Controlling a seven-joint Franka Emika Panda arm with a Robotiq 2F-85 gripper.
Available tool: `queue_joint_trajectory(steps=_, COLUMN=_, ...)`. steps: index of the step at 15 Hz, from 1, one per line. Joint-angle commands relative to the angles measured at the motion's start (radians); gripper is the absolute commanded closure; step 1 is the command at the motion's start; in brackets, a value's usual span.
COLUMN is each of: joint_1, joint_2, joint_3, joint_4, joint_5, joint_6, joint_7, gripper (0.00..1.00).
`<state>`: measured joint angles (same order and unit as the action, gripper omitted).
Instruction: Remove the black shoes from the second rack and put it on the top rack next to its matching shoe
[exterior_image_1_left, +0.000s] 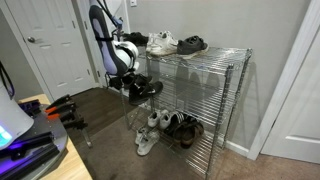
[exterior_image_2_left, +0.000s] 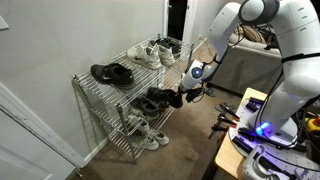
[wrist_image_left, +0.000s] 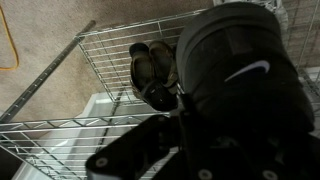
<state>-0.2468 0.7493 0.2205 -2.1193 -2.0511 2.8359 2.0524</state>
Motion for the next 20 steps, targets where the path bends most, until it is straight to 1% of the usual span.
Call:
queue_joint_trajectory(steps=1, joint_1=0.012, joint_2=-0.186, joint_3=0.011, joint_4=-0.202, joint_5=-0.030, joint_6=-0.061, joint_7=0.050, gripper=0.94)
queue_joint_trajectory(steps=5, joint_1=0.002, joint_2=-0.293, joint_3=0.023, joint_4=-0.320, joint_5=-0.039, joint_6=-0.072, joint_7=0.059, gripper=0.94)
queue_joint_trajectory(steps=9, joint_1=0.007, joint_2=-0.388, joint_3=0.014, joint_4=-0.409, joint_5=0.002, joint_6=-0.072, joint_7=0.020, gripper=0.94)
queue_joint_trajectory(steps=13, joint_1=0.029, joint_2=-0.524, joint_3=0.005, joint_4=-0.521, joint_5=0.126, joint_6=-0.070, joint_7=-0.085, gripper=0.94)
queue_joint_trajectory(steps=15, joint_1=0.038, joint_2=-0.598, joint_3=0.010, joint_4=-0.576, joint_5=0.213, joint_6=-0.081, joint_7=-0.143, gripper=0.94)
queue_joint_trajectory(steps=20, joint_1=0.052, joint_2=-0.763, joint_3=0.026, joint_4=-0.679, joint_5=0.443, joint_6=-0.070, joint_7=-0.333, gripper=0.94)
